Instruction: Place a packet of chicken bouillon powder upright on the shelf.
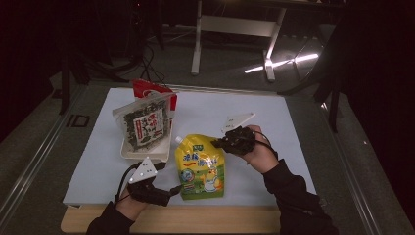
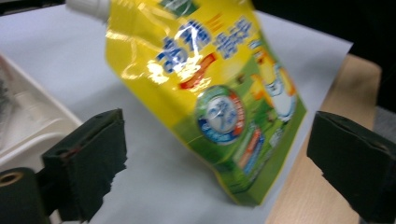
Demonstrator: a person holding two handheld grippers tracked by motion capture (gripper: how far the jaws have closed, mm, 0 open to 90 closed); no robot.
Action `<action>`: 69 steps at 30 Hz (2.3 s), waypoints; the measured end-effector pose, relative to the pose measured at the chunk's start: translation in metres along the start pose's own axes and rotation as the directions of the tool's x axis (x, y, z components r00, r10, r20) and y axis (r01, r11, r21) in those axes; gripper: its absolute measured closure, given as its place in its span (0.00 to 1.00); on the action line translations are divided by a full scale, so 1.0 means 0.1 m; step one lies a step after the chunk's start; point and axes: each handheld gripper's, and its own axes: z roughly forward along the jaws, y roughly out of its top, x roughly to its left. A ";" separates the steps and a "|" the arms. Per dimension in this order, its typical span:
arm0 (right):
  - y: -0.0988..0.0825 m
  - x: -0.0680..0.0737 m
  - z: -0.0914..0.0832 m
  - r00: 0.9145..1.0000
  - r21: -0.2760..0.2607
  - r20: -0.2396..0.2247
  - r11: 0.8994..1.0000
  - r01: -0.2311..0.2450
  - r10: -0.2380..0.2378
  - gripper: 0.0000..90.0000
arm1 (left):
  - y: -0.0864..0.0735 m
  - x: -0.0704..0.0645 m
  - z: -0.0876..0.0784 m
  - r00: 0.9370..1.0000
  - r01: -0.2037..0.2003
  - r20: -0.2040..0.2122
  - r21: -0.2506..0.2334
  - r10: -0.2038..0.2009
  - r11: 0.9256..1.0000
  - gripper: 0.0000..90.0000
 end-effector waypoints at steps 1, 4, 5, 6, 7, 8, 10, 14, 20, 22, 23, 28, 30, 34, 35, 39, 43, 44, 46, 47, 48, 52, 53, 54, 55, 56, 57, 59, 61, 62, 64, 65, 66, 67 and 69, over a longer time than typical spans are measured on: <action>0.00 0.02 -0.02 1.000 -0.007 -0.002 1.000 0.006 -0.006 1.00 | 0.00 0.01 0.00 1.000 -0.003 0.000 -0.001 0.003 1.000 0.08; 0.02 0.09 -0.09 0.999 -0.029 -0.011 0.999 0.034 -0.034 1.00 | 0.05 0.05 -0.03 1.000 -0.011 -0.002 -0.013 0.011 1.000 0.09; 0.02 0.09 -0.09 0.999 -0.029 -0.011 0.999 0.034 -0.034 1.00 | 0.05 0.05 -0.03 1.000 -0.011 -0.002 -0.013 0.011 1.000 0.14; 0.03 0.12 -0.12 0.999 -0.035 -0.010 0.999 0.042 -0.043 1.00 | 0.08 0.08 -0.04 1.000 -0.009 -0.006 -0.027 0.009 1.000 0.14; 0.03 0.16 -0.16 0.998 -0.045 -0.013 0.998 0.054 -0.054 1.00 | 0.10 0.10 -0.05 1.000 0.000 -0.005 -0.036 0.000 0.999 0.17; 0.04 0.19 -0.17 0.998 -0.051 -0.016 0.997 0.057 -0.058 1.00 | 0.11 0.13 -0.05 1.000 0.003 0.006 -0.040 -0.003 0.999 0.18; 0.05 0.23 -0.20 0.997 -0.058 -0.020 0.996 0.072 -0.073 1.00 | 0.15 0.16 -0.04 1.000 0.000 -0.010 -0.046 0.000 0.999 0.23; 0.08 0.29 -0.24 0.996 -0.067 -0.025 0.994 0.086 -0.088 1.00 | 0.21 0.25 0.00 1.000 0.008 -0.010 -0.050 -0.008 0.999 0.34; 0.08 0.32 -0.25 0.995 -0.073 -0.032 0.993 0.088 -0.090 1.00 | 0.27 0.32 0.09 1.000 -0.003 0.026 -0.022 0.004 1.000 0.52; 0.08 0.32 -0.25 0.995 -0.071 -0.030 0.994 0.089 -0.091 1.00 | 0.28 0.32 0.12 0.999 -0.013 0.039 -0.013 0.013 1.000 0.55; 0.08 0.32 -0.25 0.995 -0.071 -0.030 0.993 0.090 -0.093 1.00 | 0.28 0.32 0.12 0.999 -0.013 0.039 -0.013 0.013 1.000 0.59; 0.06 0.32 -0.26 0.996 -0.069 -0.025 0.994 0.086 -0.088 1.00 | 0.32 0.30 0.13 0.999 -0.022 0.032 -0.017 0.022 1.000 0.74; 0.04 0.31 -0.28 0.996 -0.073 -0.029 0.994 0.077 -0.080 1.00 | 0.33 0.31 0.10 0.999 -0.005 0.043 -0.025 0.006 1.000 0.80; 0.02 0.31 -0.30 0.997 -0.080 -0.033 0.994 0.068 -0.071 1.00 | 0.36 0.30 0.06 0.999 -0.004 0.046 -0.019 0.005 1.000 0.94; 0.02 0.31 -0.31 0.997 -0.081 -0.032 0.994 0.067 -0.070 1.00 | 0.36 0.30 0.06 0.999 -0.004 0.046 -0.019 0.005 1.000 0.95; 0.03 0.29 -0.35 0.998 -0.097 -0.032 0.994 0.057 -0.060 1.00 | 0.41 0.23 -0.02 0.998 -0.022 0.062 -0.020 0.024 1.000 1.00; 0.05 0.27 -0.43 0.998 -0.134 -0.035 0.990 0.048 -0.053 1.00 | 0.50 0.15 -0.08 0.997 -0.073 0.035 -0.020 0.073 0.997 1.00; 0.06 0.27 -0.45 0.998 -0.141 -0.030 0.989 0.049 -0.054 1.00 | 0.52 0.14 -0.09 0.996 -0.080 0.030 -0.020 0.081 0.997 1.00; 0.07 0.27 -0.49 0.998 -0.152 -0.029 0.987 0.049 -0.053 1.00 | 0.55 0.13 -0.11 0.996 -0.088 0.018 -0.025 0.088 0.996 1.00; 0.07 0.27 -0.49 0.998 -0.152 -0.029 0.987 0.049 -0.053 1.00 | 0.55 0.13 -0.11 0.996 -0.088 0.018 -0.025 0.088 0.996 1.00; 0.07 0.27 -0.50 0.998 -0.157 -0.024 0.986 0.052 -0.057 1.00 | 0.56 0.14 -0.11 0.996 -0.090 0.018 -0.023 0.091 0.996 1.00; 0.03 0.26 -0.49 0.998 -0.160 -0.028 0.986 0.044 -0.049 1.00 | 0.58 0.16 -0.11 0.994 -0.112 -0.002 -0.023 0.112 0.993 1.00; 0.02 0.26 -0.48 0.998 -0.161 -0.031 0.986 0.043 -0.048 1.00 | 0.57 0.17 -0.10 0.994 -0.107 0.007 -0.022 0.107 0.994 1.00; 0.00 0.26 -0.48 0.999 -0.157 -0.031 0.987 0.039 -0.045 0.99 | 0.56 0.17 -0.10 0.994 -0.108 0.008 -0.018 0.109 0.994 1.00; -0.01 0.26 -0.47 0.998 -0.156 -0.036 0.987 0.036 -0.042 0.99 | 0.56 0.17 -0.09 0.994 -0.108 0.010 -0.016 0.108 0.994 1.00; -0.03 0.25 -0.46 0.998 -0.155 -0.042 0.987 0.035 -0.042 0.99 | 0.55 0.17 -0.08 0.994 -0.108 0.021 -0.012 0.108 0.994 1.00; -0.05 0.25 -0.46 0.998 -0.151 -0.044 0.988 0.033 -0.040 0.99 | 0.54 0.18 -0.08 0.994 -0.111 0.022 -0.013 0.111 0.994 1.00; -0.09 0.24 -0.43 0.998 -0.150 -0.054 0.988 0.028 -0.036 0.95 | 0.52 0.18 -0.06 0.993 -0.106 0.042 -0.025 0.107 0.994 1.00; -0.13 0.23 -0.40 0.997 -0.149 -0.070 0.989 0.017 -0.028 0.86 | 0.52 0.16 -0.05 0.991 -0.122 0.047 -0.030 0.123 0.992 1.00; -0.14 0.21 -0.38 0.996 -0.137 -0.081 0.990 0.012 -0.023 0.84 | 0.53 0.15 -0.05 0.990 -0.124 0.056 -0.034 0.126 0.992 1.00; -0.17 0.20 -0.32 0.995 -0.115 -0.100 0.993 0.006 -0.017 0.82 | 0.53 0.13 -0.03 0.989 -0.132 0.063 -0.039 0.134 0.990 1.00; -0.18 0.19 -0.27 0.994 -0.096 -0.110 0.995 0.011 -0.021 0.79 | 0.54 0.13 -0.02 0.988 -0.135 0.067 -0.037 0.137 0.990 1.00; -0.19 0.19 -0.24 0.994 -0.085 -0.109 0.996 0.018 -0.027 0.79 | 0.54 0.12 -0.02 0.988 -0.138 0.066 -0.039 0.140 0.990 1.00; -0.20 0.19 -0.21 0.994 -0.082 -0.101 0.996 0.021 -0.029 0.80 | 0.54 0.12 -0.01 0.988 -0.137 0.063 -0.040 0.139 0.990 1.00; -0.22 0.16 -0.19 0.993 -0.087 -0.113 0.996 0.008 -0.017 0.81 | 0.54 0.13 -0.01 0.989 -0.124 0.074 -0.043 0.126 0.991 1.00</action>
